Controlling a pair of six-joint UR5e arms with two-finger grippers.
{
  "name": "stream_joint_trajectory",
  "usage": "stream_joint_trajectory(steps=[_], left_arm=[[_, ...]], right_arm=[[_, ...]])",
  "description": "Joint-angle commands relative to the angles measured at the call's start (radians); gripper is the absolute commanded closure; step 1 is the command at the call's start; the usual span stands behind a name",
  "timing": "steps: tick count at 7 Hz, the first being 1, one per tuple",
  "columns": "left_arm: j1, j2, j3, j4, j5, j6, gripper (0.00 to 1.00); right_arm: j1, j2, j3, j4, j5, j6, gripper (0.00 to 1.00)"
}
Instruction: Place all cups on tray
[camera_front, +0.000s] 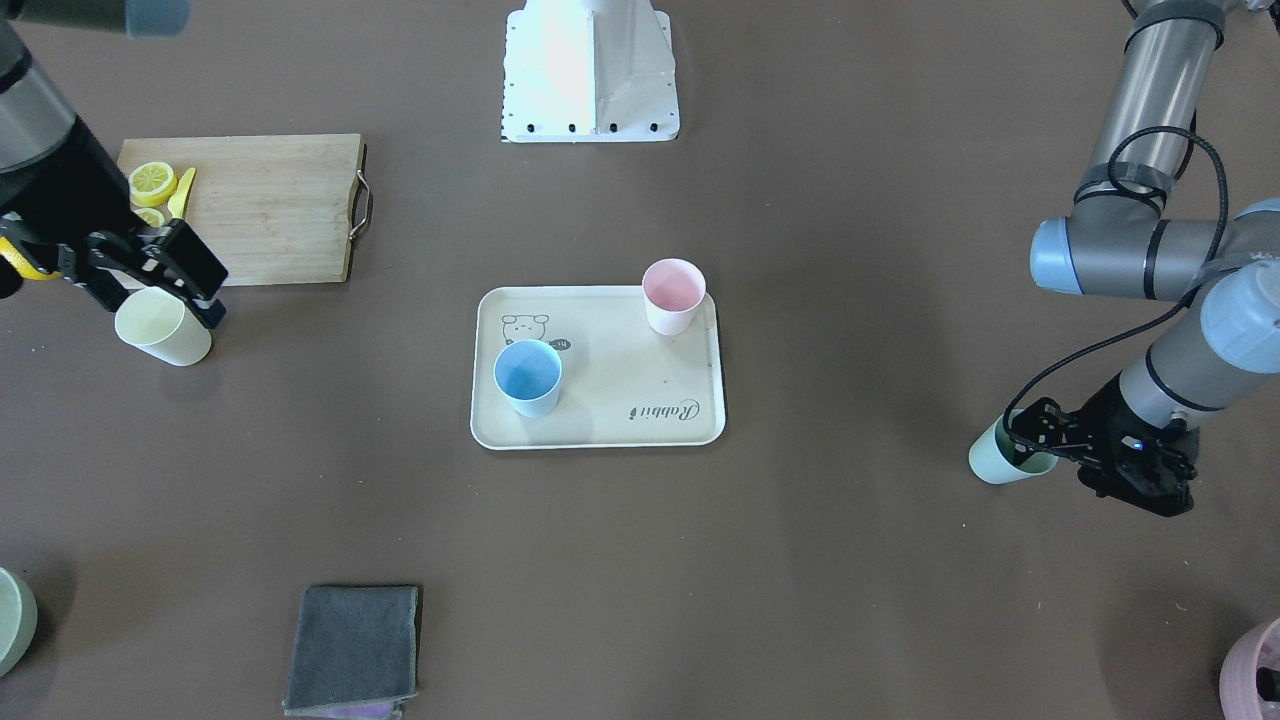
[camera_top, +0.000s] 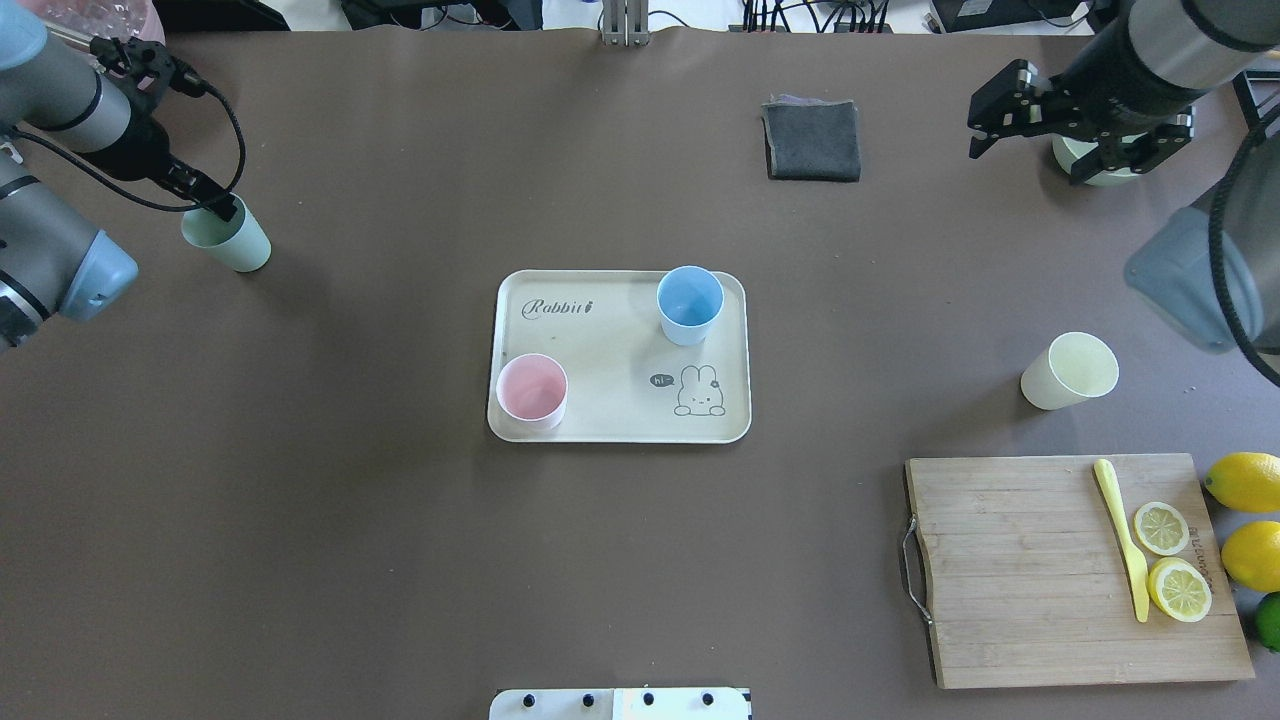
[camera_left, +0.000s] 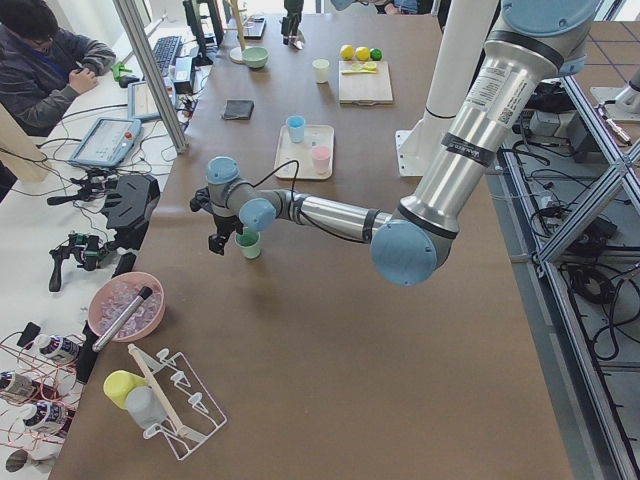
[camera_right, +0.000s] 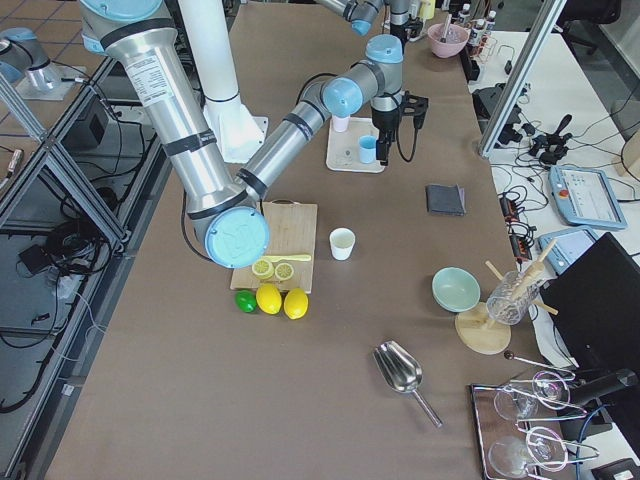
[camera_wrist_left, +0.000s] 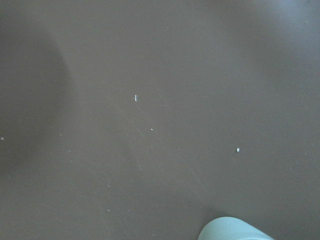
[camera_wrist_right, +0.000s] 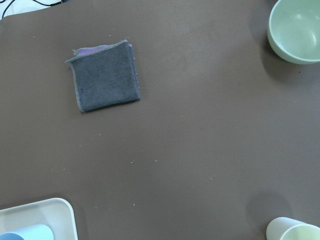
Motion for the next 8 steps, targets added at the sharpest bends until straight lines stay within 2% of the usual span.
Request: stream_joint_trajectory(steps=[1,2,3,5,6,8], left_arm=[[0.014,0.042,-0.009,-0.048,-0.003,-0.001,0.03],[0.022,0.042,-0.003,-0.048,-0.003,-0.003,0.33],[0.031,0.044,-0.007,-0.047,-0.002,-0.004,0.99],[0.031,0.033,-0.070,-0.024,-0.035,-0.038,1.00],[0.030,0.021,-0.120,0.019,-0.110,-0.123,1.00],[0.031,-0.025,-0.256,0.201,-0.114,-0.183,1.00]], right_arm=[[0.033,-0.028,0.010,-0.001,0.022,-0.061,0.00],[0.033,-0.029,0.009,0.001,0.020,-0.061,0.00],[0.033,-0.038,0.007,0.001,0.019,-0.076,0.00],[0.056,-0.104,0.006,0.011,0.022,-0.202,0.00],[0.066,-0.125,0.004,0.011,0.022,-0.230,0.00],[0.073,-0.149,0.002,0.013,0.022,-0.241,0.00]])
